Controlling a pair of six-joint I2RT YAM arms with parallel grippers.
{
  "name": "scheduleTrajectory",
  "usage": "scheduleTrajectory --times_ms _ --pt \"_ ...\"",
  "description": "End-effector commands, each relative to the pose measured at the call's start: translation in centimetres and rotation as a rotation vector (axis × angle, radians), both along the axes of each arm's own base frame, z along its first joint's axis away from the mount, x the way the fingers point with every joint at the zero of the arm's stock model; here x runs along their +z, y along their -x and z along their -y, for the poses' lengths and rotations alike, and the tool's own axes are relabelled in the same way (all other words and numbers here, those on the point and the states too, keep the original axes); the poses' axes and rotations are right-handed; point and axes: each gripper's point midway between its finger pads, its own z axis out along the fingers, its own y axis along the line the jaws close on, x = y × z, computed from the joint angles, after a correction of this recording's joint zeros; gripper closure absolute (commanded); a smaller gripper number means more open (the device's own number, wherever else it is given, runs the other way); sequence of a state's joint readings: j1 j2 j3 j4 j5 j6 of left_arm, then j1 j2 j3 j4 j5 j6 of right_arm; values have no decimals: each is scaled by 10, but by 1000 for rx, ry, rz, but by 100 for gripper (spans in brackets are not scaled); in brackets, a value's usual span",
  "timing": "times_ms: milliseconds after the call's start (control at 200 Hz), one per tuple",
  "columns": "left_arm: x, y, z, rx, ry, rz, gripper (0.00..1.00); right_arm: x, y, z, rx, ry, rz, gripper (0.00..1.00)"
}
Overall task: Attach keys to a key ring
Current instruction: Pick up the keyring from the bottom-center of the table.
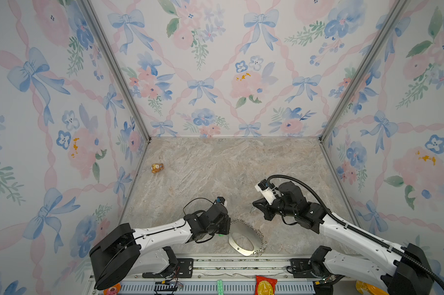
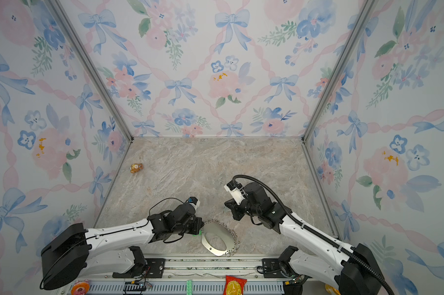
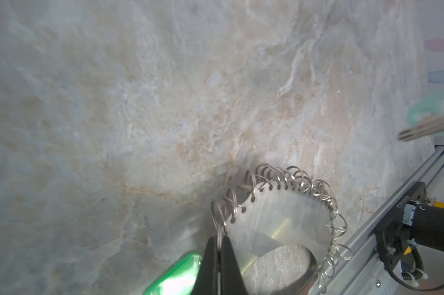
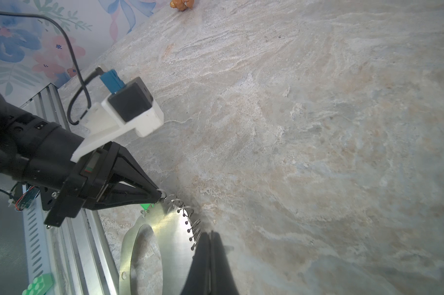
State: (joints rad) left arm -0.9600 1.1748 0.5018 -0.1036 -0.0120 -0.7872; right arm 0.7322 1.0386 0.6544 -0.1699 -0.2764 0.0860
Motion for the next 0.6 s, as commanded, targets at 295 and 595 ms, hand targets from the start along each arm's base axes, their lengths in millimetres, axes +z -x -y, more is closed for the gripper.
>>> scheduleTrajectory --times_ms 295,595 --pt "89 -28 18 -287 78 735 100 1 21 -19 117 -7 28 100" --pt "101 -14 34 -479 122 910 100 -8 23 -21 122 8 5 100"
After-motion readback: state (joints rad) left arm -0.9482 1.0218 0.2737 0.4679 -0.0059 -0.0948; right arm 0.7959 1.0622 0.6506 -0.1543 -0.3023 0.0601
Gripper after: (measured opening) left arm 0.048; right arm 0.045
